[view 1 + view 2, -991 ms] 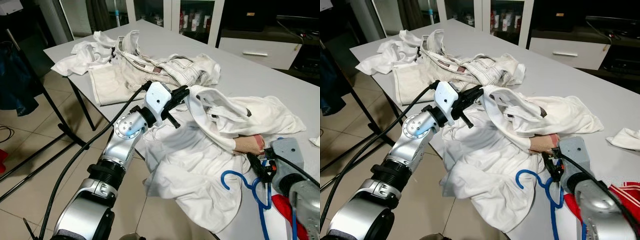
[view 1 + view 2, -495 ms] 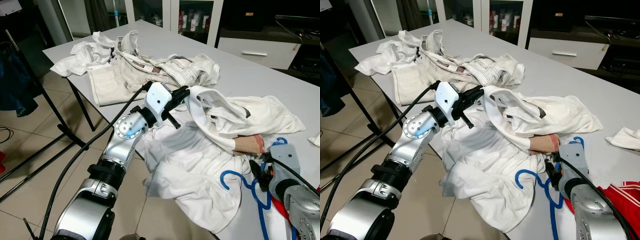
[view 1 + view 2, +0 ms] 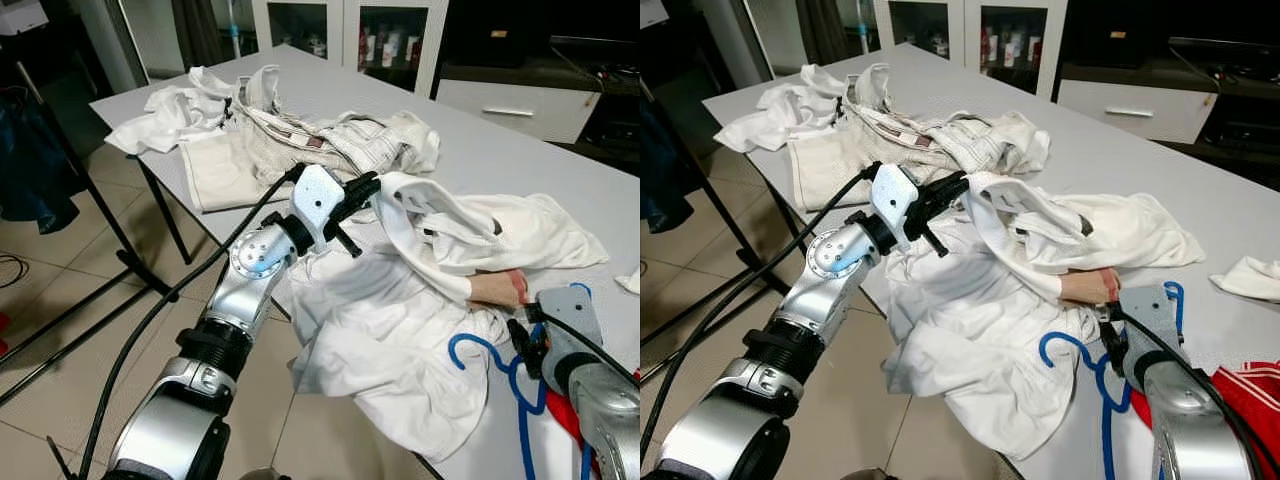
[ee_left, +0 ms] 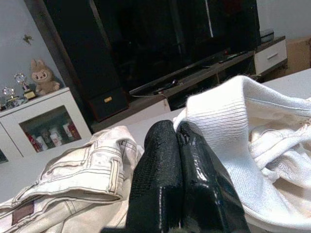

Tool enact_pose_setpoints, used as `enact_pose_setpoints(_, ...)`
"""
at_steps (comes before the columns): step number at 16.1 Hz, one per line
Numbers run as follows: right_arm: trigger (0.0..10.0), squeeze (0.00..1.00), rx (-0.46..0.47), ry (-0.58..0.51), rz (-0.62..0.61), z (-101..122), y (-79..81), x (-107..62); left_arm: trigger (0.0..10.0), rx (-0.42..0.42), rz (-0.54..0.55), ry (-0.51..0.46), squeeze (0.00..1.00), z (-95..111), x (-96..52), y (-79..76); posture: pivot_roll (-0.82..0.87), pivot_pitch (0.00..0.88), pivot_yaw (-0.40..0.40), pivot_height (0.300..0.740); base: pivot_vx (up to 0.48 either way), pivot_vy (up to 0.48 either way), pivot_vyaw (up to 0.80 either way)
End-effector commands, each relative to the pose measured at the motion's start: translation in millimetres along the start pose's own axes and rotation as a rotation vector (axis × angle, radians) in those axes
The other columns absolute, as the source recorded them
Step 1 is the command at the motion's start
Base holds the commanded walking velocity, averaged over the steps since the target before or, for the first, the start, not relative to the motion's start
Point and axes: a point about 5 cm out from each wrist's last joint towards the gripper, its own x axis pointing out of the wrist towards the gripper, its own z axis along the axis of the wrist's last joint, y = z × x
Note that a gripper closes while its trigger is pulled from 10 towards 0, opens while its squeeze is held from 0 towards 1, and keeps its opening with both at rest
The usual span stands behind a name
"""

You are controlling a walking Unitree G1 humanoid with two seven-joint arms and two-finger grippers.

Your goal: Hang hanger

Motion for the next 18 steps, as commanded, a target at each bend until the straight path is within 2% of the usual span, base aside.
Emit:
enact_pose_setpoints(1, 0.0, 0.0, 0.017, 0.063, 0.005, -10.8, 1.6, 4.5, 10.0, 0.024, -0.011, -0.003, 0.0, 2.5, 1.9, 0.7, -0.05, 0.002, 0.067, 0.723, 0.0, 0.0, 0.0)
enact_pose_setpoints(5, 0.0, 0.0, 0.052, 0.071, -0.002, -10.9, -3.3, 7.3, 10.0, 0.025, -0.006, -0.001, 0.0, 1.9, 0.0, 1.7, -0.05, 0.004, 0.065, 0.723, 0.0, 0.0, 0.0)
enact_pose_setpoints(8, 0.0, 0.0, 0.076, 0.039, -0.031, -3.0, -14.0, 7.9, 10.0, 0.023, -0.003, -0.004, 0.0, 2.4, 1.5, 1.3, -0.06, 0.005, 0.064, 0.723, 0.0, 0.0, 0.0)
enact_pose_setpoints(10, 0.0, 0.0, 0.074, 0.004, -0.079, 5.7, -30.0, 7.1, 10.0, 0.022, -0.003, -0.007, 0.0, 2.8, 3.1, 0.6, -0.06, 0.0, 0.061, 0.723, 0.0, 0.0, 0.0)
enact_pose_setpoints(12, 0.0, 0.0, 0.063, -0.043, -0.146, 18.4, -54.4, 3.5, 10.0, 0.021, -0.002, -0.011, 0.0, 3.5, 4.2, 0.2, -0.07, 0.0, 0.061, 0.723, 0.0, 0.0, 0.0)
enact_pose_setpoints(15, 0.0, 0.0, 0.051, -0.112, -0.181, 35.7, -69.2, 0.0, 10.0, 0.022, -0.001, -0.011, 0.0, 3.5, 4.4, 0.7, -0.06, 0.001, 0.06, 0.723, 0.0, 0.0, 0.0)
enact_pose_setpoints(18, 0.0, 0.0, 0.054, -0.149, -0.173, 47.0, -71.3, -0.8, 10.0, 0.023, -0.001, -0.011, 0.0, 3.4, 4.4, 0.3, -0.06, 0.004, 0.06, 0.723, 0.0, 0.0, 0.0)
